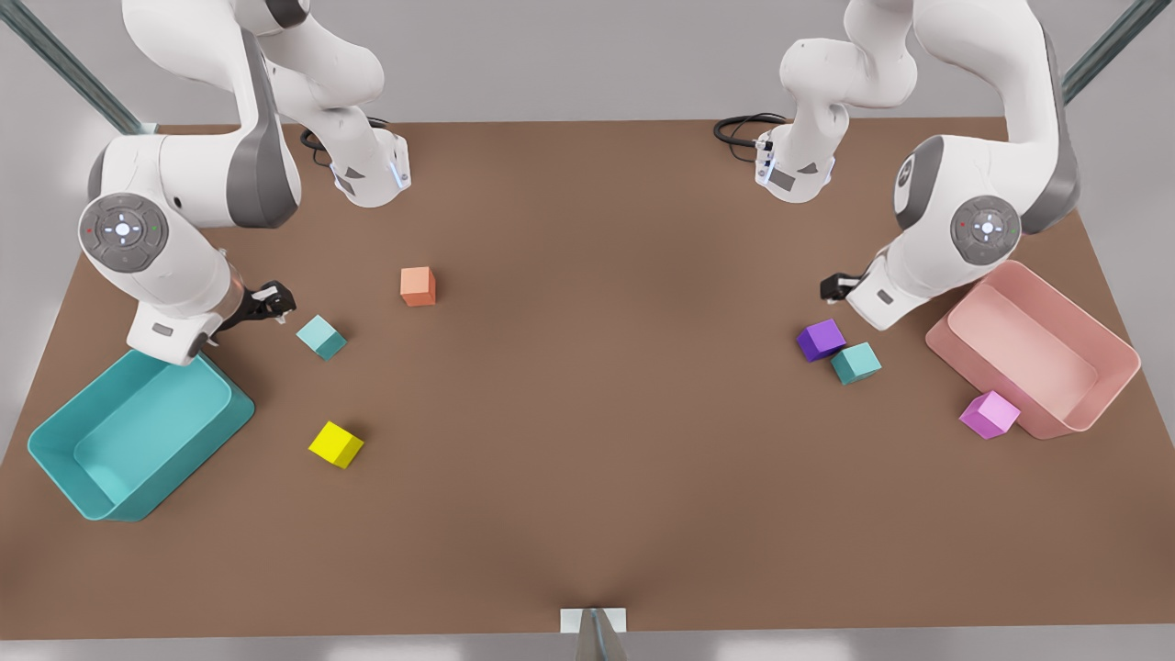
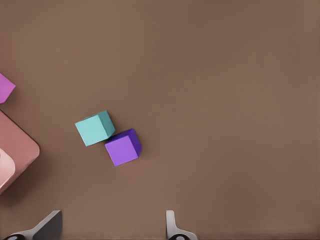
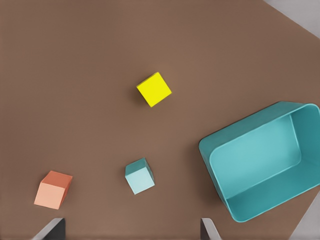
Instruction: Stack the two blue cubes on top of each other
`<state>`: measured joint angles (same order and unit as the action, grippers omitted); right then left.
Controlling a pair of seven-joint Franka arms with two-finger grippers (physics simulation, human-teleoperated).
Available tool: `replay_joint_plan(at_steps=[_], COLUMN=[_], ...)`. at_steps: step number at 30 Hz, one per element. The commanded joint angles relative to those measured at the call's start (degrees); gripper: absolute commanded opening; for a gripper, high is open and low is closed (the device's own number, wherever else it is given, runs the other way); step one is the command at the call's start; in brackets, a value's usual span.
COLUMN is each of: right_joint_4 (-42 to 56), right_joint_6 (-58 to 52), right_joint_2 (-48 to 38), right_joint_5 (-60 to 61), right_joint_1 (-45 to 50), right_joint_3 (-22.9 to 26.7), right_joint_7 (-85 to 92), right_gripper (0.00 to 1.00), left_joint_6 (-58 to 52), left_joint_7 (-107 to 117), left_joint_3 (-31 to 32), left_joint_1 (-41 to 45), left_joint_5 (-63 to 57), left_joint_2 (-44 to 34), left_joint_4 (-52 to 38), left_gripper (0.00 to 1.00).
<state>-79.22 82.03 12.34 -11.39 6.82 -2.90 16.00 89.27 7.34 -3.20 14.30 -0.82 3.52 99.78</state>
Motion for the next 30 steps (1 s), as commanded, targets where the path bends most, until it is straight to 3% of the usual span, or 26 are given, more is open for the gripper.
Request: replay_joint_plan(at_steps=[1, 5, 7, 11, 20, 26, 30], right_joint_4=[0.0, -1.5, -8.7, -34.4, -56.7, -57.5, -59.6], right_joint_6=[0.0, -3.1, 0.1, 23.7, 55.5, 58.4, 57.8], right_joint_2=[0.0, 1.5, 1.1, -8.7, -10.3, -7.6, -8.2], right_joint_5=[0.0, -0.3, 0.2, 2.7, 8.5, 11.4, 11.4], right_joint_1=[0.0, 1.2, 1.5, -1.2, -8.3, -8.6, -9.2], right_joint_3=[0.0, -0.5, -0.5, 0.2, 0.1, 0.1, 0.1], right_joint_7=[1.2, 3.2, 5.2, 9.5, 26.0, 49.1, 50.9], right_gripper=[1.00, 1.00, 1.00, 1.00, 1.00, 1.00, 1.00], left_joint_6=[-1.0, -1.1, -1.1, 0.4, 0.4, 0.1, 0.1], left_joint_7=[0.9, 0.9, 1.1, 1.0, 0.9, 0.6, 0.5], left_joint_3=[0.0, -0.1, -0.1, 0.0, 0.0, 0.0, 0.0], left_joint_1=[-1.2, -1.9, -1.9, -2.0, -2.0, -2.0, -2.0], left_joint_5=[0.0, 0.1, 0.1, 0.1, 0.0, 0.1, 0.1], left_joint_2=[0.0, 0.2, 0.3, 0.5, 1.5, 1.4, 1.5], left_joint_4=[0.0, 0.0, 0.0, 0.0, 0.0, 0.0, 0.1], left_gripper=[1.00, 1.00, 1.00, 1.00, 1.00, 1.00, 1.00])
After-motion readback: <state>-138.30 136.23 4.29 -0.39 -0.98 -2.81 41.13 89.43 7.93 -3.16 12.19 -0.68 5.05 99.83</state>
